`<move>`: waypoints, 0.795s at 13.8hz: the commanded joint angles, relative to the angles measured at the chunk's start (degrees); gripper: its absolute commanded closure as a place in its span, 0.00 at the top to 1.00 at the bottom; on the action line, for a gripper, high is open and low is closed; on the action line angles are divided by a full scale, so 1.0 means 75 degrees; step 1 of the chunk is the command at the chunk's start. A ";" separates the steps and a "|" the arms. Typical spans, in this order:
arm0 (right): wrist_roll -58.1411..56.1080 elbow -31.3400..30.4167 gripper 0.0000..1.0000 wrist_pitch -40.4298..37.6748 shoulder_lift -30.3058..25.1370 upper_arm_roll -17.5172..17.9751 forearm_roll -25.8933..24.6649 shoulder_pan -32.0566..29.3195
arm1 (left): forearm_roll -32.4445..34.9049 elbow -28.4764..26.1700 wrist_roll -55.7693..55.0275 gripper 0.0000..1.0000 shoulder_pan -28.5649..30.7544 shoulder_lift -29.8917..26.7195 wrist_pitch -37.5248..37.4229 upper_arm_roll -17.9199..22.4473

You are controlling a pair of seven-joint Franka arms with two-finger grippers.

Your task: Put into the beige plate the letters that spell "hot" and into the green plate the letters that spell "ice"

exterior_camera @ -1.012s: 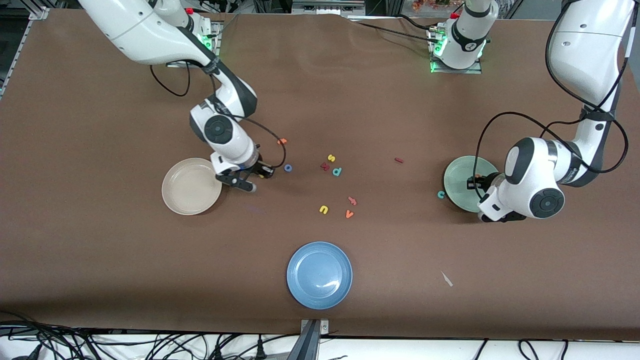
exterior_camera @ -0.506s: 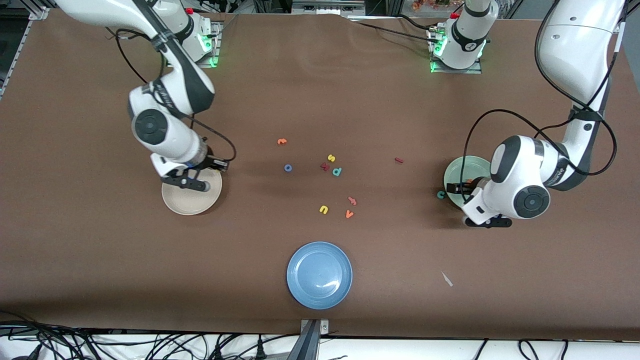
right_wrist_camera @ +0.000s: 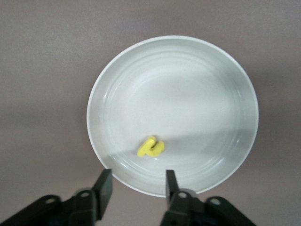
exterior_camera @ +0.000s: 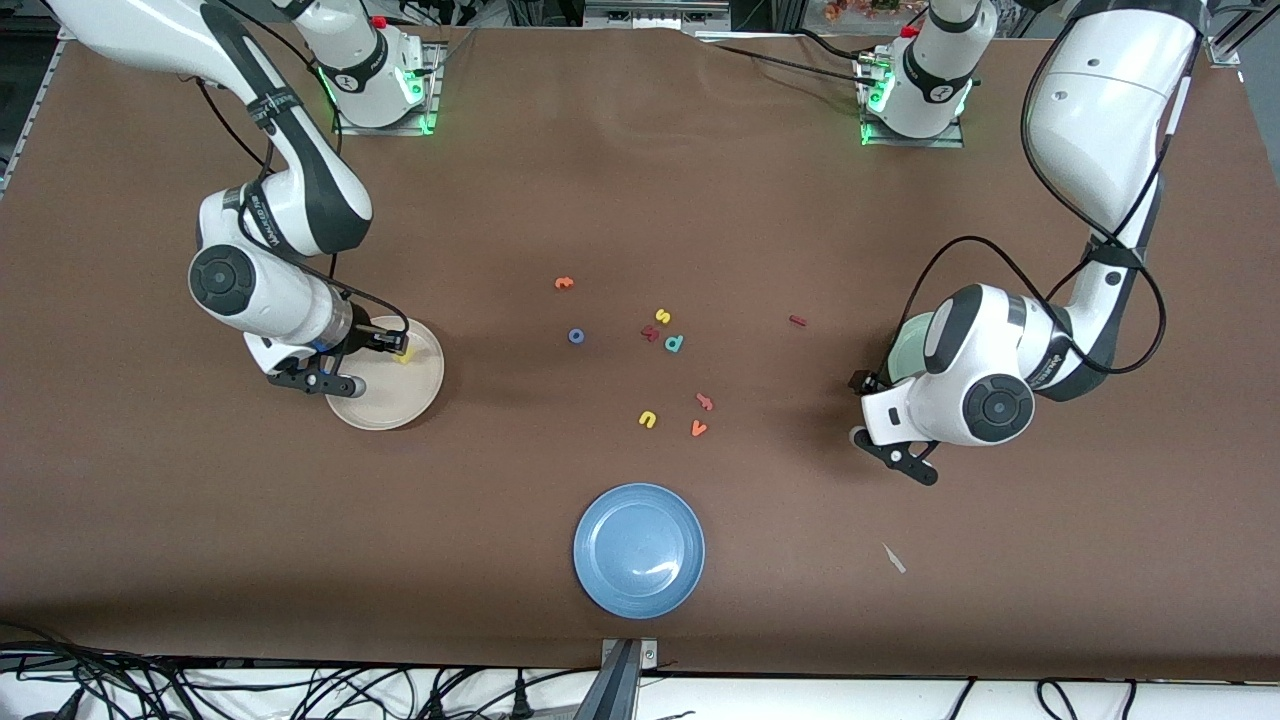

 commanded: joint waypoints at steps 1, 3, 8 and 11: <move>0.0036 -0.0050 0.95 0.0047 -0.0094 0.0076 0.0140 -0.0058 | 0.0241 -0.0150 0.0635 0.83 0.0033 0.0115 0.0083 -0.0002; 0.0304 -0.0026 0.95 0.0035 -0.0210 0.0076 0.0221 0.0093 | 0.0264 -0.0337 0.0635 0.81 0.0033 0.0139 0.0106 -0.0002; 0.2598 0.0698 0.95 0.0117 0.0268 0.0076 0.0515 0.1404 | 0.0897 -0.0748 0.0542 0.74 0.0021 0.0115 0.0118 -0.0002; 0.3935 0.0970 0.95 0.0851 0.0772 0.0041 0.0468 0.2178 | 0.0897 -0.0760 0.0495 0.72 0.0010 0.0127 0.0130 -0.0002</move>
